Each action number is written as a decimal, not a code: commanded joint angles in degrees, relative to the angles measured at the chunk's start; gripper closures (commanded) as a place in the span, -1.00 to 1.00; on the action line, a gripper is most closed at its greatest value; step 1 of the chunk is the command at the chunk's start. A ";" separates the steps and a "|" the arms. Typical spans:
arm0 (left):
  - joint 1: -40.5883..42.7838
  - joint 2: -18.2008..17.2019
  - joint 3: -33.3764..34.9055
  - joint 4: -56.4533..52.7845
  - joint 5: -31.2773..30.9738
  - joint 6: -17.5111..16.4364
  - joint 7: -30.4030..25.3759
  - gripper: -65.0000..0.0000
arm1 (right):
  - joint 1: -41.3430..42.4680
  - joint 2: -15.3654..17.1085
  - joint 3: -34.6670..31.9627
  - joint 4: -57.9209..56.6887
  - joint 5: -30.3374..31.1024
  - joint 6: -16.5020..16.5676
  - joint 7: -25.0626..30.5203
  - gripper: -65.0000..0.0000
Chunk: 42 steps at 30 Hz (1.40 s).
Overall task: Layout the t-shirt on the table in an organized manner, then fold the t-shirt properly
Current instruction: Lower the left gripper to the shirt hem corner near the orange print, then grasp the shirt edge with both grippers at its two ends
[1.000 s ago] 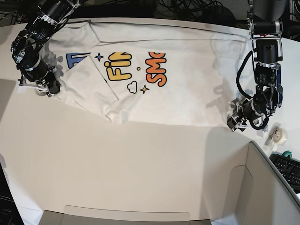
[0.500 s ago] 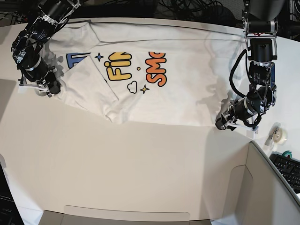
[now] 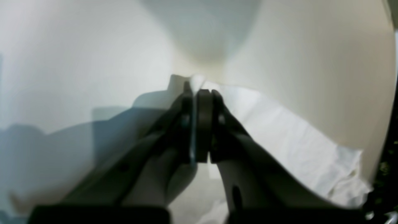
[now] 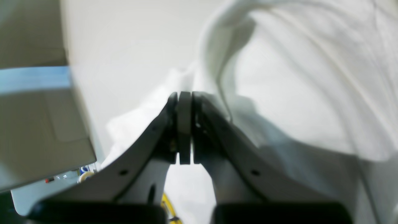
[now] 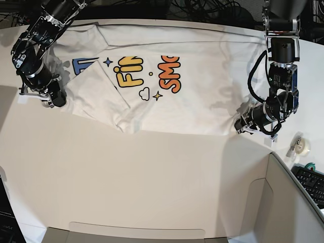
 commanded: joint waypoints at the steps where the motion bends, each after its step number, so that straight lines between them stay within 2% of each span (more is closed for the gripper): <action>1: -1.58 -1.77 -0.44 2.85 -0.60 -0.56 -1.04 1.00 | 0.82 0.86 0.05 2.75 1.58 0.62 -0.62 1.00; 7: 3.00 -3.71 -1.23 12.78 -0.60 -0.38 -0.96 1.00 | -0.06 0.86 0.05 6.09 1.93 1.06 -1.68 1.00; 15: 10.82 -4.41 -10.72 23.42 -0.60 -0.47 -0.52 1.00 | -3.40 0.95 0.05 6.44 9.05 1.06 -1.68 1.00; 18: 13.19 -4.41 -14.68 27.73 -0.51 -0.56 3.09 1.00 | -5.16 2.62 0.05 6.53 11.34 1.06 -1.68 1.00; 23: 14.86 -4.15 -19.52 32.65 -0.60 -0.65 9.24 1.00 | -7.89 2.88 0.31 6.53 15.56 1.06 -1.68 1.00; 29: 17.68 -4.06 -20.57 39.42 -0.60 -0.65 11.70 1.00 | -9.82 2.97 0.40 6.53 17.58 1.15 -1.68 1.00; 35: 17.94 -3.97 -20.48 40.03 -0.60 -0.65 11.97 1.00 | -7.80 2.71 0.40 6.26 16.70 1.15 -1.50 1.00; 39: 17.94 -3.88 -20.48 40.03 -0.60 -0.65 11.97 1.00 | -5.69 2.53 0.40 6.26 15.29 1.15 -1.50 0.55; 42: 18.03 -3.18 -20.48 40.03 -0.60 -0.65 11.97 1.00 | -4.28 2.53 0.31 6.09 15.12 1.06 -1.50 0.35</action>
